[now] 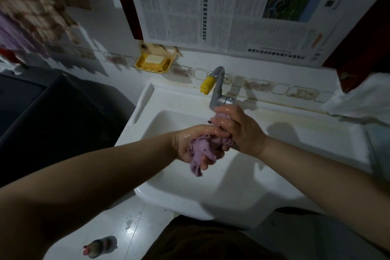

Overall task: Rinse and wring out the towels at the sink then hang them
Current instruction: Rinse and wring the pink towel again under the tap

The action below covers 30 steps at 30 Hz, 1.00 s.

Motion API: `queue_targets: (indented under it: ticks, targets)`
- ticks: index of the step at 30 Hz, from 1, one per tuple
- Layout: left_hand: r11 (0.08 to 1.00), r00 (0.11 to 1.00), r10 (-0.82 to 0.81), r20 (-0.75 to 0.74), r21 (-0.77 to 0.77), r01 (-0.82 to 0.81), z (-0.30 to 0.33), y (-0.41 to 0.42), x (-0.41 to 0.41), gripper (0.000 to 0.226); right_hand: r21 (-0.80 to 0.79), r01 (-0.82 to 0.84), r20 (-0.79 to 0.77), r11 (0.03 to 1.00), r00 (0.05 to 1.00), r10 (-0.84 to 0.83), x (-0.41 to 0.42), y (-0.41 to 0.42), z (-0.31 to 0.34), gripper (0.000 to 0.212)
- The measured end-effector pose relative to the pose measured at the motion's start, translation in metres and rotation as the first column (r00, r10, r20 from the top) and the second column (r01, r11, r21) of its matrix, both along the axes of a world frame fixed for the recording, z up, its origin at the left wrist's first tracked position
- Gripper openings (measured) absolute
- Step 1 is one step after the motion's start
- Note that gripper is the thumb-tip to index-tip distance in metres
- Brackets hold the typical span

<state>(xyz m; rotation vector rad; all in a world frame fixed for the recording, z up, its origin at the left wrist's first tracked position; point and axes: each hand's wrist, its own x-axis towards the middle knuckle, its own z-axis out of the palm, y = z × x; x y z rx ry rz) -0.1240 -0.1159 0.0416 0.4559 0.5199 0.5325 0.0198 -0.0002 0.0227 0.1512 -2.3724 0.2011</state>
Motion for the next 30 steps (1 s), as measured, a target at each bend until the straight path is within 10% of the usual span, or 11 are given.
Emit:
queue_targets:
  ticks: [6, 10, 12, 14, 16, 18, 23, 26, 30]
  targets:
    - [0.994, 0.845, 0.088, -0.527, -0.008, -0.109, 0.005, -0.005, 0.009, 0.027, 0.379, -0.096, 0.315, 0.921, 0.949, -0.031, -0.003, 0.019, 0.012, 0.033]
    - [0.962, 0.117, 0.237, -0.964, 0.25, 0.108, -0.002, 0.01, 0.027, 0.026, 0.307, 0.074, 0.703, 0.949, 0.654, -0.279, -0.008, 0.007, 0.024, 0.03]
    - [0.889, -0.253, 0.395, -0.883, 0.297, 0.349, -0.01, 0.013, 0.029, 0.044, 0.207, 0.298, 0.857, 0.932, 0.404, -0.319, -0.013, 0.001, 0.026, 0.024]
    - [0.754, -0.385, 0.548, -0.743, 0.239, 0.612, -0.013, 0.014, 0.024, 0.046, 0.002, 0.481, 0.93, 0.877, 0.322, -0.179, -0.015, -0.004, 0.02, 0.02]
    - [0.608, -0.363, 0.652, -0.666, 0.172, 0.775, -0.014, 0.02, 0.012, 0.044, -0.304, 0.649, 0.926, 0.697, 0.374, 0.056, -0.012, -0.01, 0.014, 0.02]
    - [0.435, -0.279, 0.78, -0.559, 0.164, 0.885, -0.015, 0.028, -0.004, 0.043, -0.565, 0.759, 0.824, 0.323, 0.505, 0.256, -0.007, -0.02, 0.014, 0.02]
    - [0.003, 0.063, 0.961, -0.269, 0.238, 0.971, -0.007, 0.042, -0.025, 0.031, -0.643, 0.58, 0.429, -0.499, 0.814, 0.393, -0.005, -0.053, 0.017, 0.027]
    - [-0.104, 0.145, 0.971, -0.188, 0.212, 0.972, 0.0, 0.044, -0.025, 0.024, -0.569, 0.493, 0.314, -0.658, 0.87, 0.38, -0.004, -0.061, 0.02, 0.03]
    - [-0.143, 0.171, 0.966, -0.192, 0.151, 0.978, -0.001, 0.037, -0.028, 0.033, -0.512, 0.634, 0.277, -0.58, 0.761, 0.586, 0.002, -0.038, 0.022, 0.03]
